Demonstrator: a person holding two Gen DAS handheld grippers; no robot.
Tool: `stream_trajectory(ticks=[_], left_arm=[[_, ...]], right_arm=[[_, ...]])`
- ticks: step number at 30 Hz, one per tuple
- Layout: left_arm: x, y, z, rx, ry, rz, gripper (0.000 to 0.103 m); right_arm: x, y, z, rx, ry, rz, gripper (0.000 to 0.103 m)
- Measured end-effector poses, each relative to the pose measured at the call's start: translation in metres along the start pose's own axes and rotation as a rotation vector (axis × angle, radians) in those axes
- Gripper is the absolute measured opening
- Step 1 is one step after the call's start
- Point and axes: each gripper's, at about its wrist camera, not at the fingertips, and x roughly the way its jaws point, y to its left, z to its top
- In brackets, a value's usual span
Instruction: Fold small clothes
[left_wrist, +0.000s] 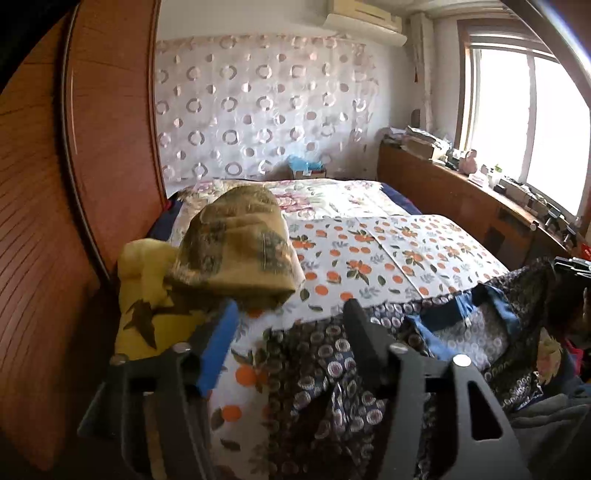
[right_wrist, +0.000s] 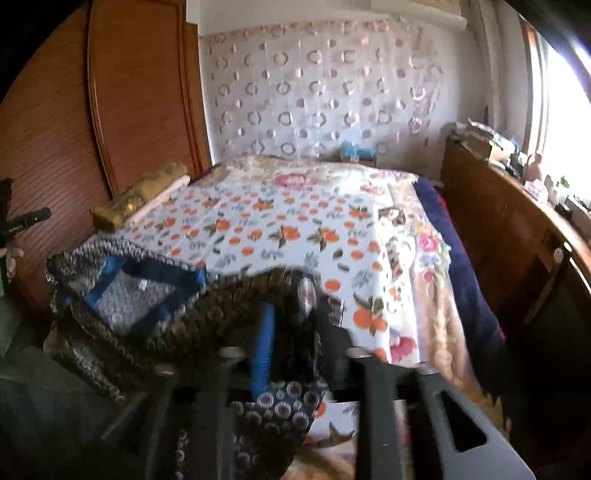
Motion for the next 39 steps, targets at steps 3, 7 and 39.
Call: stream_trajectory(ticks=[3, 7, 39], left_arm=[[0.019, 0.002, 0.005, -0.001, 0.023, 0.007, 0.067], [0.049, 0.004, 0.007, 0.008, 0.07, 0.01, 0.067], [0.139, -0.001, -0.046, 0.015, 0.363, -0.033, 0.067]], right_arm=[[0.003, -0.004, 0.01, 0.016, -0.023, -0.01, 0.063], [0.027, -0.012, 0.013, 0.035, 0.0, -0.039, 0.064], [0.149, -0.032, -0.001, 0.053, 0.301, 0.0, 0.066]])
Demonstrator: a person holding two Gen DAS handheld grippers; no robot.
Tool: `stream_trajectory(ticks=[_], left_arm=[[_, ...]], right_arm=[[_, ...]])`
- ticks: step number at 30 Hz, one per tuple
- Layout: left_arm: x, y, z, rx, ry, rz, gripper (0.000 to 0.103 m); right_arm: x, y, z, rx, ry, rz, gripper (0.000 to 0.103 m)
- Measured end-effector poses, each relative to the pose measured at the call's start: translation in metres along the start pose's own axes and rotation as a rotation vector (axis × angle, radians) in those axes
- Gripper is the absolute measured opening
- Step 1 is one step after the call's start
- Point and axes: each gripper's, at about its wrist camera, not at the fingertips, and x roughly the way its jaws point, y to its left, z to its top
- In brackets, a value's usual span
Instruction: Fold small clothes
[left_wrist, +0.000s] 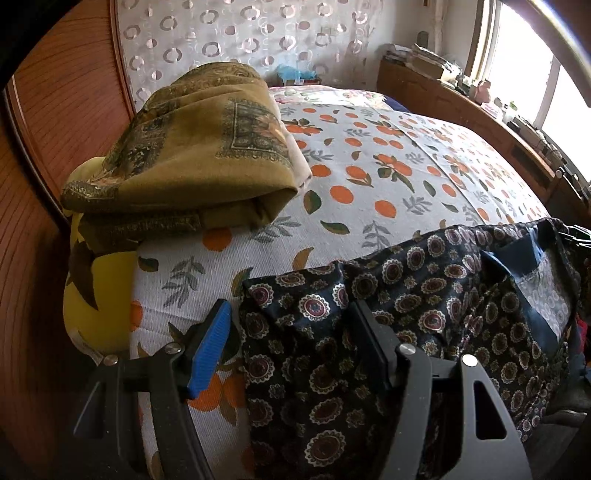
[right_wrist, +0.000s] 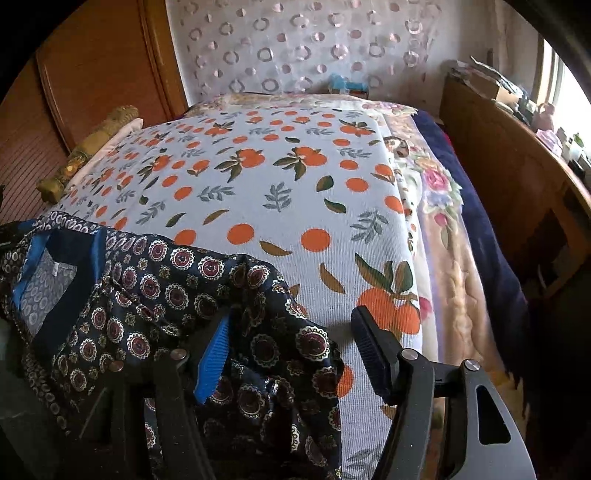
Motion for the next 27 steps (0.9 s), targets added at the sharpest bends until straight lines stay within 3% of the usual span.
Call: stream_trajectory(ticks=[2, 4, 5, 6, 7, 8, 9, 10, 13, 17, 23, 27], left_arm=[[0.0, 0.001, 0.001, -0.005, -0.002, -0.013, 0.063], [-0.001, 0.001, 0.001, -0.003, -0.003, -0.028, 0.051], [-0.002, -0.001, 0.001, 0.004, -0.001, -0.03, 0.048], [-0.002, -0.003, 0.001, 0.014, 0.0, -0.029, 0.039], [-0.002, -0.005, 0.001, 0.022, 0.001, -0.032, 0.03], [-0.003, -0.008, 0.0, 0.032, 0.003, -0.037, 0.026], [-0.005, -0.011, 0.0, 0.036, 0.006, -0.041, 0.013], [-0.008, -0.012, -0.001, 0.041, 0.004, -0.044, 0.01], [-0.03, -0.022, -0.001, 0.051, -0.066, -0.044, 0.008], [-0.092, -0.034, 0.009, 0.041, -0.223, -0.079, 0.007], [-0.183, -0.046, 0.034, 0.064, -0.465, -0.07, 0.007], [-0.226, -0.032, 0.067, 0.032, -0.59, -0.047, 0.007]], right_arm=[[0.001, 0.001, 0.001, -0.008, 0.003, 0.0, 0.066], [0.001, 0.004, -0.001, -0.017, 0.004, 0.003, 0.066], [0.0, 0.006, -0.002, -0.03, 0.0, 0.009, 0.061], [0.0, 0.01, -0.004, -0.046, -0.004, 0.017, 0.048], [0.0, 0.013, -0.008, -0.062, -0.007, 0.027, 0.042], [-0.001, 0.017, -0.01, -0.074, -0.011, 0.031, 0.031], [-0.003, 0.02, -0.012, -0.08, -0.021, 0.04, 0.018], [-0.008, 0.023, -0.014, -0.083, -0.039, 0.052, 0.015], [-0.029, 0.027, -0.017, -0.073, -0.106, 0.07, 0.01], [-0.083, 0.032, -0.007, -0.064, -0.248, 0.094, 0.009], [-0.17, 0.047, 0.031, -0.107, -0.451, 0.141, 0.009], [-0.218, 0.054, 0.064, -0.174, -0.567, 0.096, 0.009]])
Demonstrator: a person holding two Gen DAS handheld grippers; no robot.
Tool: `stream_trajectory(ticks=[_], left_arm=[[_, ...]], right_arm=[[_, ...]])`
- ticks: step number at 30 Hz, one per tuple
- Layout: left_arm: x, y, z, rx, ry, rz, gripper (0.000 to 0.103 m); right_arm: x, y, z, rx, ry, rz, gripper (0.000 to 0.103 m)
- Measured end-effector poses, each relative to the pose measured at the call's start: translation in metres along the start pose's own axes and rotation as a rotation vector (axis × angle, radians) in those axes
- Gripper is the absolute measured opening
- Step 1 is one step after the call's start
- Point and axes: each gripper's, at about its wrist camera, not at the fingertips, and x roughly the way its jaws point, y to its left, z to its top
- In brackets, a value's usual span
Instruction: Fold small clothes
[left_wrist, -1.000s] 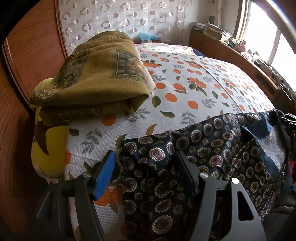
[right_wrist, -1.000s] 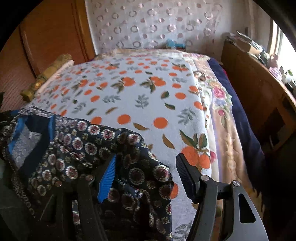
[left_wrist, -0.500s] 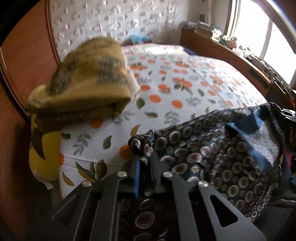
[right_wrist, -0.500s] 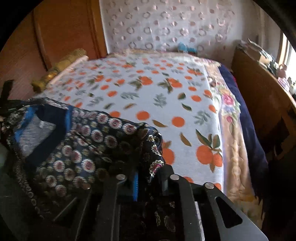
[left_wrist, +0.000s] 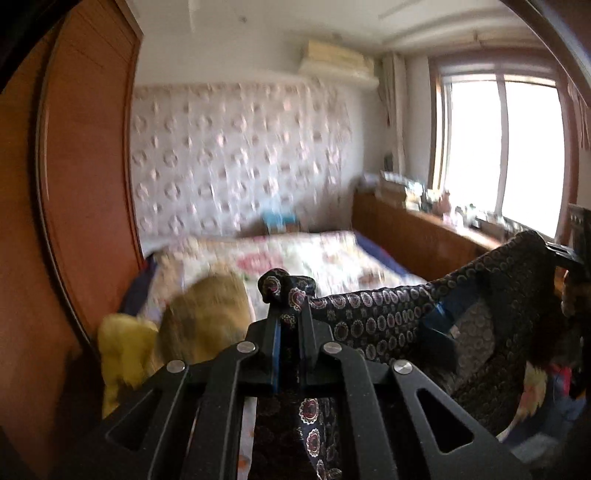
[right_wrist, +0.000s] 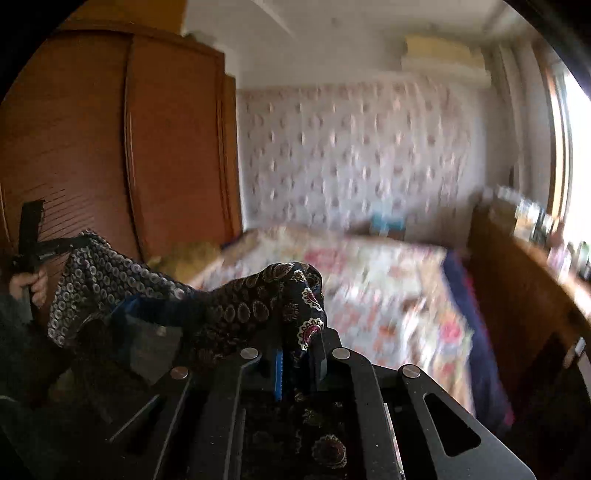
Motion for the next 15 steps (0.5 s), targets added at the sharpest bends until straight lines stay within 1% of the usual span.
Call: stream_trajectory(ticks=[2, 5, 8, 10, 12, 13, 15], left_arm=[[-0.002, 0.006, 0.022, 0.001, -0.04, 0.016, 0.007], [0.003, 0.012, 0.047, 0.02, -0.074, 0.033, 0.007], [0.019, 0.014, 0.059, 0.037, -0.088, 0.073, 0.007], [0.038, 0.021, 0.057, 0.028, -0.061, 0.095, 0.007], [0.068, 0.029, 0.048, 0.011, -0.004, 0.106, 0.007], [0.078, 0.033, 0.043, 0.008, 0.02, 0.112, 0.007], [0.112, 0.04, 0.027, 0.011, 0.091, 0.131, 0.007]], right_arm=[[-0.008, -0.003, 0.028, -0.022, -0.05, -0.022, 0.009], [-0.006, -0.007, 0.059, -0.049, -0.095, -0.066, 0.009], [0.017, -0.013, 0.073, -0.055, -0.086, -0.122, 0.009], [0.044, -0.02, 0.07, -0.048, -0.049, -0.148, 0.009], [0.076, -0.022, 0.061, -0.044, 0.008, -0.178, 0.009], [0.091, -0.024, 0.056, -0.028, 0.042, -0.178, 0.009], [0.123, -0.028, 0.042, -0.008, 0.111, -0.189, 0.009]])
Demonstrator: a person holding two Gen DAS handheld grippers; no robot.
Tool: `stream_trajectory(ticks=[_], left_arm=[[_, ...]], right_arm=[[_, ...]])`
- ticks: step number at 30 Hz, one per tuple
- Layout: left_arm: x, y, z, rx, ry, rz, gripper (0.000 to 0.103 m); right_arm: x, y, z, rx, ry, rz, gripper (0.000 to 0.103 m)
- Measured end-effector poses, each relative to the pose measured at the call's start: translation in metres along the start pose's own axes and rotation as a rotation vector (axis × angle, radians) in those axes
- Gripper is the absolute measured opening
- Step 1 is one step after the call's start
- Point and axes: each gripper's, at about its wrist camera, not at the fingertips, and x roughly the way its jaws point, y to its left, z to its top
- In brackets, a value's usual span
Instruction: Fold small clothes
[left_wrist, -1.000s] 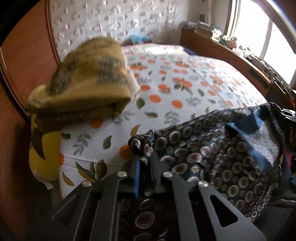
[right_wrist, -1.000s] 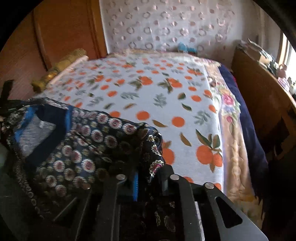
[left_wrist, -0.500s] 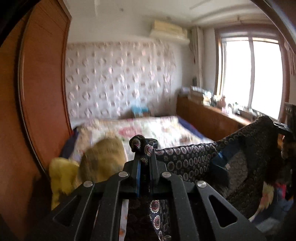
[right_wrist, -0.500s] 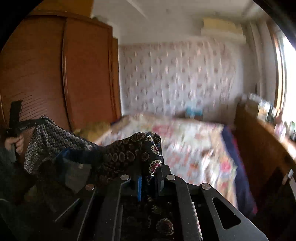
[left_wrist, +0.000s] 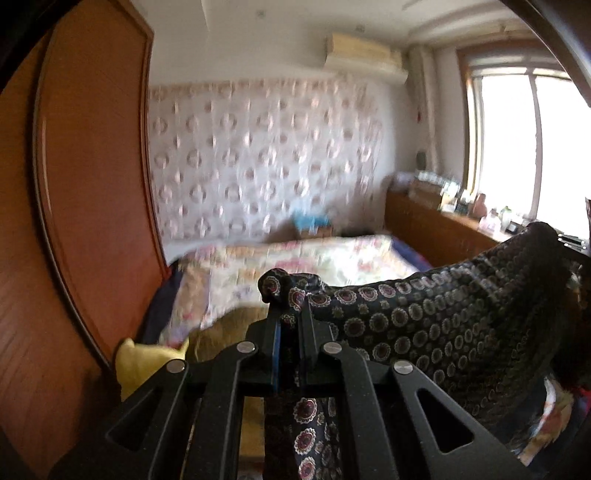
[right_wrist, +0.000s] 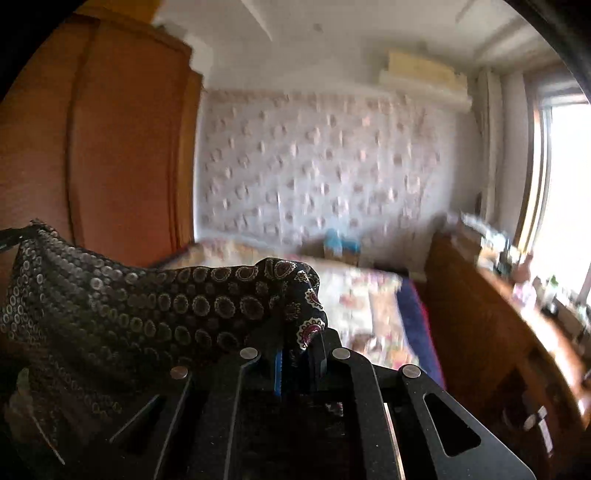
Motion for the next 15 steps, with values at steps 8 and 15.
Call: stream_trajectory(ticks=[8, 15], left_arm=[[0.085, 0.0, -0.051, -0.017, 0.228, -0.035, 0.035], [0.066, -0.015, -0.086, 0.013, 0.243, -0.042, 0.063]], right_arm=[[0.105, 0.004, -0.059, 0.097, 0.255, -0.039, 0.047], [0.108, 0.021, -0.088, 0.102, 0.33, -0.032, 0.061]])
